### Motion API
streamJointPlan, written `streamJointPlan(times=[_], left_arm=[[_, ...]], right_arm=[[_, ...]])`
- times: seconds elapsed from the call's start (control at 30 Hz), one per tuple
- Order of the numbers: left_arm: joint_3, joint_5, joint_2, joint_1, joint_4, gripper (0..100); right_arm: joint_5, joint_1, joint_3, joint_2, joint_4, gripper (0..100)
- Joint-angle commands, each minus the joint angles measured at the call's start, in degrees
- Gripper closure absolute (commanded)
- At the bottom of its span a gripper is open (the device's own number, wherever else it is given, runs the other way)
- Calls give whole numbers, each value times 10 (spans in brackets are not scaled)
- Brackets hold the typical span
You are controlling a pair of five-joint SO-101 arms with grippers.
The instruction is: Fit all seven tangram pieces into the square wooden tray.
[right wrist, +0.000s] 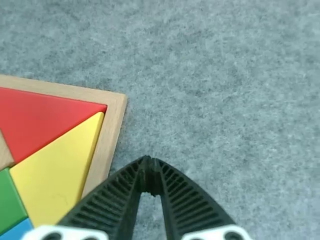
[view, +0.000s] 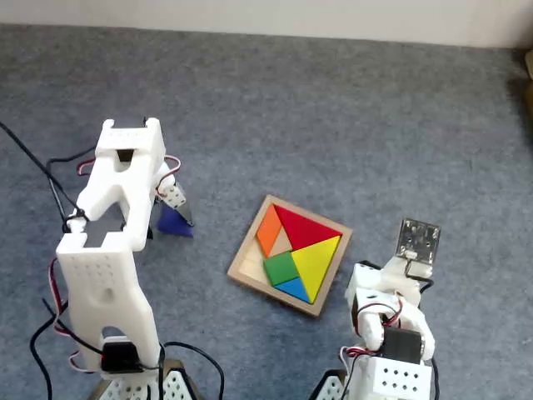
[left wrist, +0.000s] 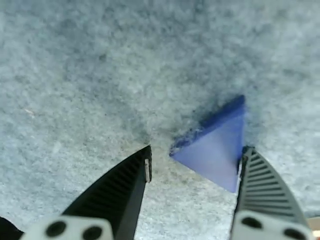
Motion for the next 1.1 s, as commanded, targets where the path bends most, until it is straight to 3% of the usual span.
streamJointPlan(times=[0.0,0.27,0.53,1.07], left_arm=[[0,5,21,29,-20,713],[0,5,28,53,-20,713],[0,2,28,68,-24,845],[-22,1,-33,75,14,850]], right_arm=[[-1,6,57,-3,3,995],[-1,6,57,-3,3,995],[-1,7,57,-3,3,995],[-1,7,57,-3,3,995]])
